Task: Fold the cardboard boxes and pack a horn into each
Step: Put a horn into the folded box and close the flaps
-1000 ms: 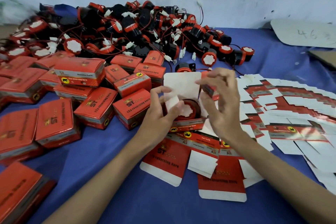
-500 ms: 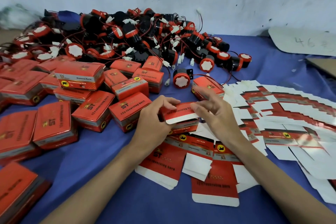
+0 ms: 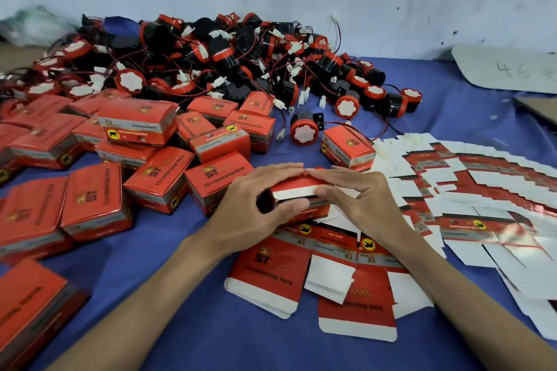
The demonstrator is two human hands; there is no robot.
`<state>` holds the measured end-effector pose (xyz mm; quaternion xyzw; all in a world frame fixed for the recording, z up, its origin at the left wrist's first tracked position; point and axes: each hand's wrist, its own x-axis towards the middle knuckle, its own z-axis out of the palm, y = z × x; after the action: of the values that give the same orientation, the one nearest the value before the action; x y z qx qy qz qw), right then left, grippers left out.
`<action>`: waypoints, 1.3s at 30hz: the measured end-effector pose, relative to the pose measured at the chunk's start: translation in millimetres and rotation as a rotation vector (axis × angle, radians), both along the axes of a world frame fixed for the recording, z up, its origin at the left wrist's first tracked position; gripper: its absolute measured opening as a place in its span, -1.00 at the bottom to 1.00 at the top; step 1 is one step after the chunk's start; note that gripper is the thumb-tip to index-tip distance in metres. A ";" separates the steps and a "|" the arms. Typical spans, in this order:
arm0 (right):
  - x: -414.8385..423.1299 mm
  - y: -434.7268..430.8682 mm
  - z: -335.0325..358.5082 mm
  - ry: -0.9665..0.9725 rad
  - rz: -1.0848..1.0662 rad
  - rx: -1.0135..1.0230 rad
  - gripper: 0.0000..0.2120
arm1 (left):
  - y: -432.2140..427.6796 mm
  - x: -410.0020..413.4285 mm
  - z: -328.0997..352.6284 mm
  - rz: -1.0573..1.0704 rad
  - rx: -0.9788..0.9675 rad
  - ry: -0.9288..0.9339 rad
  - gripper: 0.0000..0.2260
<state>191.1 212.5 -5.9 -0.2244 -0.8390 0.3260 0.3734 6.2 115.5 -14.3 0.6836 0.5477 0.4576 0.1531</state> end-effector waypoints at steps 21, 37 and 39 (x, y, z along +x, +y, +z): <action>0.6 0.3 -5.9 -0.020 -0.107 0.511 -0.72 | 2.8 -5.3 0.8 -0.034 0.115 0.072 -0.69; 10.7 -29.8 -5.6 -0.444 -0.419 0.796 -0.66 | 3.1 -9.6 -2.0 -0.129 0.044 0.130 -0.67; 10.2 -26.2 -5.5 -0.361 -0.405 0.702 -0.71 | 3.3 -9.3 0.4 -0.134 -0.021 0.054 -0.69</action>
<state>201.3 186.2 -11.4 -0.2972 -0.8898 -0.1031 0.3308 -3.1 118.8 -14.0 0.7292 0.5092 0.4220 0.1760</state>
